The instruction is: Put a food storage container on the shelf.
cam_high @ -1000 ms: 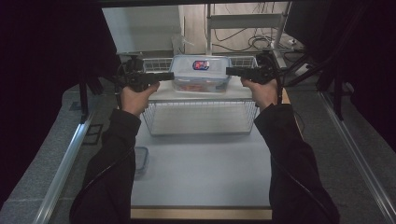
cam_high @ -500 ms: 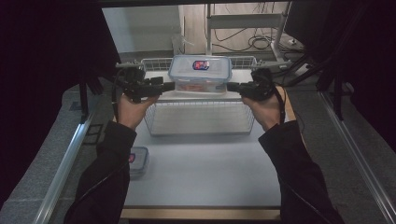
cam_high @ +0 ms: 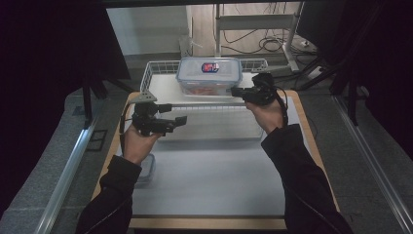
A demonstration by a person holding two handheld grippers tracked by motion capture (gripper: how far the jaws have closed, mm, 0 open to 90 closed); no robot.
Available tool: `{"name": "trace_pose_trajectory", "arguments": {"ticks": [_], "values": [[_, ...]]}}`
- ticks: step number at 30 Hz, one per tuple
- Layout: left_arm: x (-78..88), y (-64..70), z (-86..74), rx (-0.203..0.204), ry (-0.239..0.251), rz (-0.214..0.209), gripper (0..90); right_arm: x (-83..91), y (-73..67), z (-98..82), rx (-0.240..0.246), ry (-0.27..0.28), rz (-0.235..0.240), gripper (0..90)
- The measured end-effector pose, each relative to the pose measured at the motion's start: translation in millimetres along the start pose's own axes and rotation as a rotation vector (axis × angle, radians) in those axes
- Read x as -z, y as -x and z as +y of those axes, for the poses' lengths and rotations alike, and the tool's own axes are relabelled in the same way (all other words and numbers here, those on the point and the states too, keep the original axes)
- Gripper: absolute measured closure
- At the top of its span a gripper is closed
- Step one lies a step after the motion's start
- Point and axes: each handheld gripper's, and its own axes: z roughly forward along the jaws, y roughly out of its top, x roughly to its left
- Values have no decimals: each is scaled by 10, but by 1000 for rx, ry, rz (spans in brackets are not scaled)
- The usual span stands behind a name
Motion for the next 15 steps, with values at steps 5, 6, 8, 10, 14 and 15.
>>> {"name": "trace_pose_trajectory", "arguments": {"ticks": [5, 6, 8, 10, 14, 15], "values": [[-16, 101, -152, -24, -12, -5, 124, -11, 8, -8, 6, -4, -14, 894], [-17, 125, -180, -34, -13, -2, 118, -5, -15, -17, 11, -5, -6, 892], [-22, 176, -237, -57, -21, 9, 112, 10, -75, -40, 34, -11, 3, 864], [-24, 221, -295, -73, -28, 17, 108, 25, -127, -73, 48, -7, 9, 824], [-29, 298, -418, -90, -44, 28, 94, 69, -218, -161, 76, -11, 22, 724], [-27, 316, -451, -95, -45, 35, 88, 84, -240, -188, 82, -8, 22, 696]]}}
